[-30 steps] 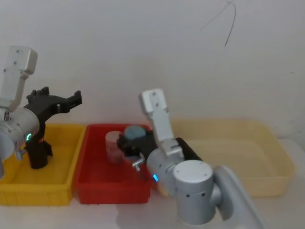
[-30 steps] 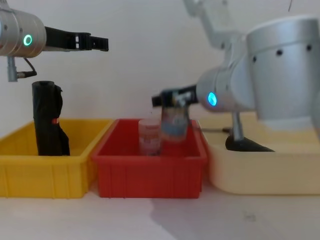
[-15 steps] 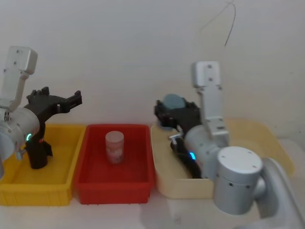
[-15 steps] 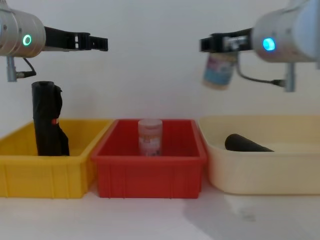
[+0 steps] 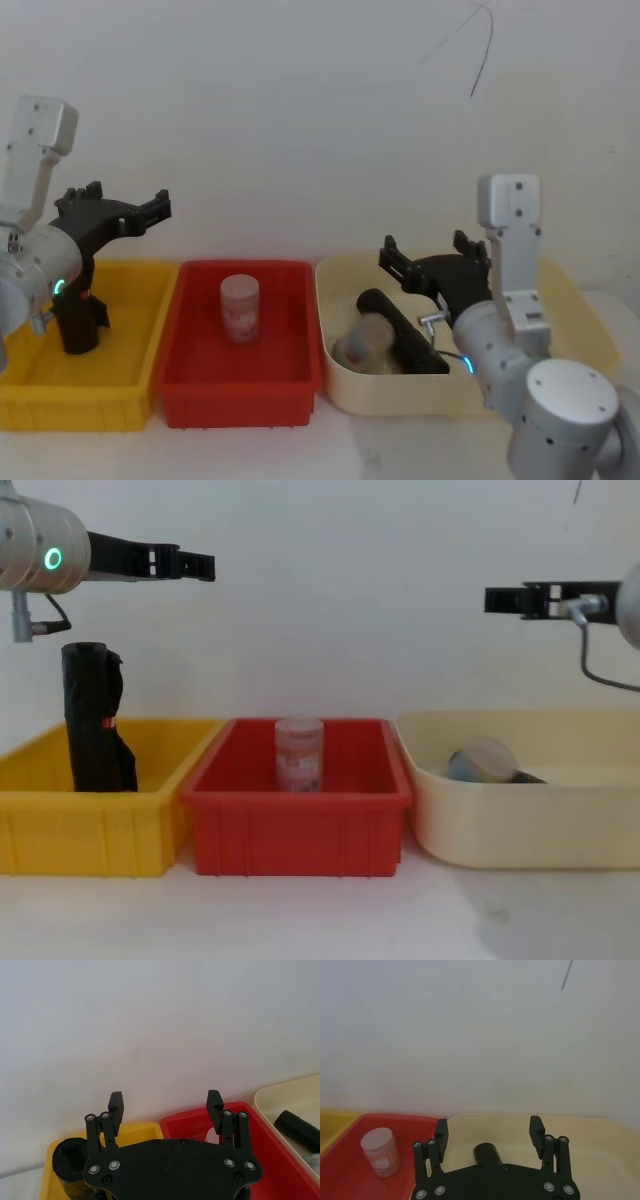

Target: Pick up the garbage bag with the one hand and transfer it to the other hand.

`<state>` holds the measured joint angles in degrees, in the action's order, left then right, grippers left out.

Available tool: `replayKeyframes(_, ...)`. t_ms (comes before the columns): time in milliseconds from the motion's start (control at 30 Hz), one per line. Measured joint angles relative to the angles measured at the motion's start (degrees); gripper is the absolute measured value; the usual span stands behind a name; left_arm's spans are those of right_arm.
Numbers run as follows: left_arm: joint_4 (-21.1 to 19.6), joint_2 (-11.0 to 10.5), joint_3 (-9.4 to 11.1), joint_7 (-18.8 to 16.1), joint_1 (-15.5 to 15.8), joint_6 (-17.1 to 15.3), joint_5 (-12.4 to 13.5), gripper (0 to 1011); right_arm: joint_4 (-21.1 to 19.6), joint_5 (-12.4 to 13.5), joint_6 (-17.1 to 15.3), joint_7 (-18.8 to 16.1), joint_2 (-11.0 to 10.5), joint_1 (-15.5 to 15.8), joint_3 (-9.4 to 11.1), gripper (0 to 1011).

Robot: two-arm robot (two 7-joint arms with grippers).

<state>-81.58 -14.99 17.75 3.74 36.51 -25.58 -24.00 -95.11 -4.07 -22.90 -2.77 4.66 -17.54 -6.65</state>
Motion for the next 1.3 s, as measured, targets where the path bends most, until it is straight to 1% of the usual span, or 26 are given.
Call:
replayKeyframes(67, 0.0, 0.01, 0.0, 0.0, 0.0, 0.0, 0.0, 1001, -0.01, -0.03, 1.69, -0.3, -0.59, 0.77, 0.3, 1001)
replayKeyframes(100, 0.02, 0.0, 0.0, 0.02, 0.0, 0.02, 0.01, 1001, -0.08, -0.04, 2.63, -0.52, -0.93, 1.31, 0.35, 1000)
replayKeyframes(233, 0.23, -0.08, 0.1, 0.43, 0.0, 0.43, 0.12, 1001, -0.57, -0.05, 4.71, -1.09, -1.66, 2.56, 0.34, 1000)
replayKeyframes(267, 0.43, -0.2, 0.2, 0.85, 0.03, 0.79, 0.17, 1001, -1.02, -0.05, 5.57, -1.49, -2.09, 3.48, 0.2, 1000)
replayKeyframes(333, 0.89, -0.43, 0.44, 1.85, 0.1, 1.5, 0.25, 1001, -1.44, -0.04, 6.64, -1.94, -2.42, 4.23, -0.03, 1000)
replayKeyframes(400, 1.27, -0.66, 0.65, 2.6, 0.15, 1.97, 0.3, 1001, -2.38, 0.0, 7.89, -2.58, -2.98, 5.71, -0.54, 1000)
replayKeyframes(467, 1.82, -0.99, 0.95, 4.05, 0.26, 2.8, 0.34, 1001, -3.09, 0.03, 8.83, -3.05, -3.31, 6.73, -0.91, 1000)
replayKeyframes(567, 2.69, -1.51, 1.44, 6.0, 0.46, 3.86, 0.39, 1001, -5.1, 0.1, 10.71, -4.19, -4.3, 9.64, -2.24, 1000)
replayKeyframes(600, 2.92, -1.64, 1.57, 6.53, 0.51, 4.25, 0.4, 1001, -5.37, 0.1, 11.06, -4.4, -4.42, 10.01, -2.43, 1000)
replayKeyframes(667, 3.75, -2.08, 2.0, 8.42, 0.7, 5.11, 0.45, 1001, -6.58, 0.09, 12.1, -4.95, -4.97, 11.81, -3.42, 1000)
replayKeyframes(700, 4.01, -2.2, 2.14, 8.94, 0.74, 5.41, 0.46, 1001, -6.58, 0.09, 12.1, -4.95, -4.97, 11.81, -3.42, 1000)
replayKeyframes(733, 4.26, -2.33, 2.26, 9.65, 0.8, 5.81, 0.5, 1001, -7.25, 0.04, 12.64, -5.27, -5.29, 12.95, -4.07, 1000)
replayKeyframes(867, 5.56, -2.97, 3.02, 12.44, 1.07, 7.36, 0.69, 1001, -8.95, -0.17, 14.06, -5.98, -6.05, 15.36, -5.47, 1000)
replayKeyframes(967, 6.19, -3.25, 3.38, 13.75, 1.2, 8.13, 0.79, 1001, -9.55, -0.28, 14.53, -6.25, -6.35, 16.25, -5.99, 1000)
replayKeyframes(1067, 6.69, -3.49, 3.64, 14.86, 1.29, 8.74, 0.87, 1001, -10.33, -0.43, 15.27, -6.57, -6.71, 17.47, -6.71, 1000)
replayKeyframes(1300, 7.46, -3.88, 4.04, 16.49, 1.45, 9.66, 0.97, 1001, -11.29, -0.61, 16.1, -6.98, -7.15, 18.89, -7.49, 1000)
